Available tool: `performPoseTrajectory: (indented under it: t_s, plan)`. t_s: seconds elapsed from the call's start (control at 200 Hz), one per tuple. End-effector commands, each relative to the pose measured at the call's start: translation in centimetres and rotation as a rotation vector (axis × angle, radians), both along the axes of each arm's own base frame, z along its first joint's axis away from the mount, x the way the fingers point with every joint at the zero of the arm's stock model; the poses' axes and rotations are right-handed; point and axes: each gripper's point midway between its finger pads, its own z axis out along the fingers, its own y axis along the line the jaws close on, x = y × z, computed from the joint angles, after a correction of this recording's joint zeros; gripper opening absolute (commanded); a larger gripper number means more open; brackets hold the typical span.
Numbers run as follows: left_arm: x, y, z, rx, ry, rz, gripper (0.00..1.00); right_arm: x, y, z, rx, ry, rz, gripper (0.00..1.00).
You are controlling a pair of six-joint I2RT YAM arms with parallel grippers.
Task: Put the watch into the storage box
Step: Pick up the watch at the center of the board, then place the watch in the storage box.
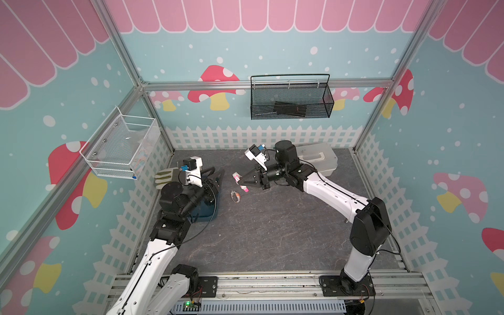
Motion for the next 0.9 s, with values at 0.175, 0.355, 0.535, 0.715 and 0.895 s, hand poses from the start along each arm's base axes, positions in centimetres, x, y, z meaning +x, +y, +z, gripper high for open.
performPoseTrajectory:
  t_s: [0.175,0.355,0.535,0.715,0.895]
  plan:
    - [-1.5,-1.7,-0.8,0.107,-0.091,-0.067,0.48,-0.8,0.7,4.9,0.165,0.049,0.122,0.00]
    - [-1.9,-1.4,-0.8,0.128,-0.107,-0.047,0.48,-1.2,0.8,5.4,0.173,0.073,0.168,0.00]
    - [-2.5,-1.8,-0.1,0.118,-0.130,-0.078,0.48,-1.5,0.7,5.1,0.165,0.078,0.186,0.00]
    - [-2.2,-2.4,-0.3,0.119,-0.107,-0.117,0.48,-1.4,1.5,3.5,0.132,0.121,0.212,0.00]
    - [-2.2,-3.0,-0.6,0.108,-0.089,-0.152,0.48,-1.4,1.8,1.5,0.083,0.127,0.205,0.00]
